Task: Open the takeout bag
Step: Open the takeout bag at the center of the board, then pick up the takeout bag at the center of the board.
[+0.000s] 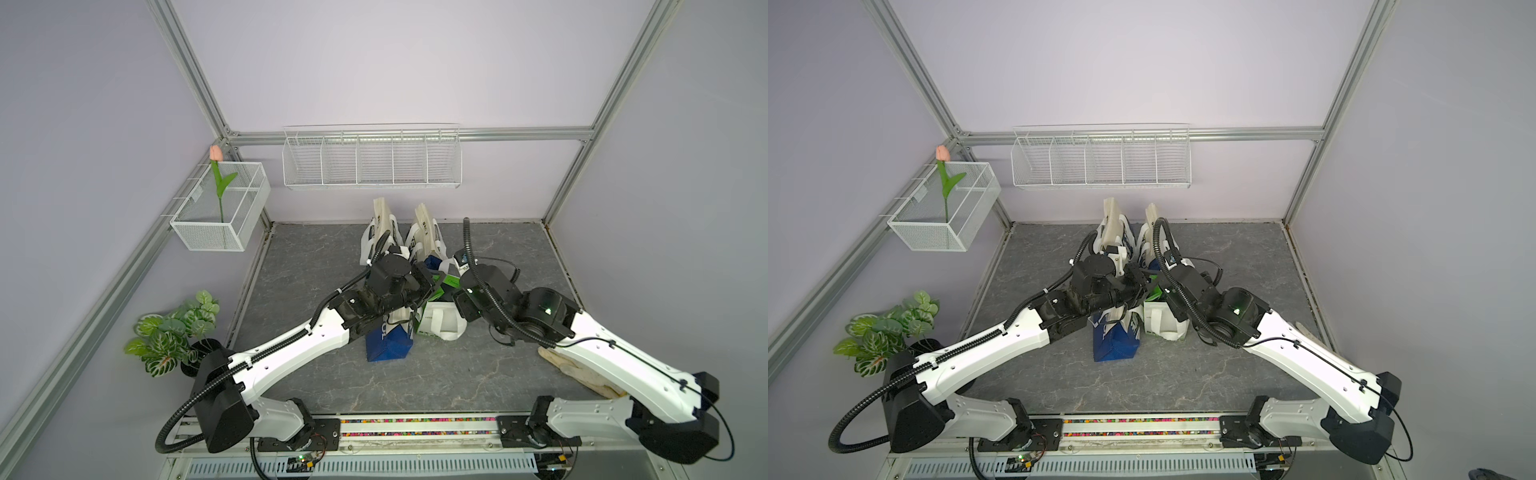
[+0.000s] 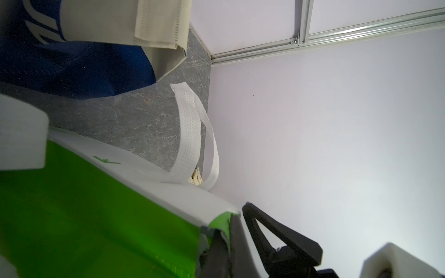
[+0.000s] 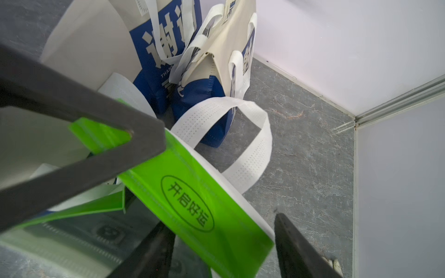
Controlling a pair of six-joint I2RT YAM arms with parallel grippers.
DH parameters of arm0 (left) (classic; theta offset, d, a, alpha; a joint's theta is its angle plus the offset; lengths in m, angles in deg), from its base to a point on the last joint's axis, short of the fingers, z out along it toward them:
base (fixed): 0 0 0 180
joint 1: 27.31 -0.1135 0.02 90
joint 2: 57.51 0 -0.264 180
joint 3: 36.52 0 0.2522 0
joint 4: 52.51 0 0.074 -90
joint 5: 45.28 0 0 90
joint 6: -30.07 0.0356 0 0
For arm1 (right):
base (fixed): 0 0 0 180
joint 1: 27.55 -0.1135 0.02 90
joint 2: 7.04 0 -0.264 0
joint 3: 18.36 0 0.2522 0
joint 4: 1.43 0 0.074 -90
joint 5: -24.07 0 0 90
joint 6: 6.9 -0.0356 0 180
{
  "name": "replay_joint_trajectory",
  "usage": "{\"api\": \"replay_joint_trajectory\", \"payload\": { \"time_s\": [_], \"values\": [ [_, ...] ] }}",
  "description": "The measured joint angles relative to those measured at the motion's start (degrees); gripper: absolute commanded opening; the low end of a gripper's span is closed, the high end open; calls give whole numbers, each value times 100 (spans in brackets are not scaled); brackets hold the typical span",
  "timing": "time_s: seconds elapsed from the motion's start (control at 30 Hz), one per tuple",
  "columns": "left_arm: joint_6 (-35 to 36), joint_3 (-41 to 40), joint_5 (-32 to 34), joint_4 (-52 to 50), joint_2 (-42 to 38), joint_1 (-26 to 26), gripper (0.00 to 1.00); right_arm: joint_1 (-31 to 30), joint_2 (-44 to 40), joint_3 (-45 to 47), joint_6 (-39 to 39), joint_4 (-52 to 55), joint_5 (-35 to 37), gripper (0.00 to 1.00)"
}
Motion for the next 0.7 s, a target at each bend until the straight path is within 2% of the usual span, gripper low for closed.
{"api": "replay_joint_trajectory", "payload": {
  "time_s": [0.1, 0.37, 0.57, 0.6, 0.63, 0.7],
  "values": [
    [0, -2, -7, 4, 0, 0, 0, 0, 146, -153, 118, 24, -13, 60],
    [2, 2, -11, 17, 22, -2, 0, 17, 522, -857, 317, 492, 177, 57],
    [2, 66, -79, 17, 57, -13, 0, 83, 640, -1067, 487, 833, 197, 21],
    [2, 72, -90, 20, 66, -17, 4, 118, 649, -1095, 505, 868, 131, 14],
    [2, 79, -98, 26, 76, -15, 18, 157, 658, -1119, 533, 885, 61, 7],
    [7, 87, -155, 44, 96, -26, 56, 273, 675, -1156, 616, 911, -66, 7]
  ]
}}
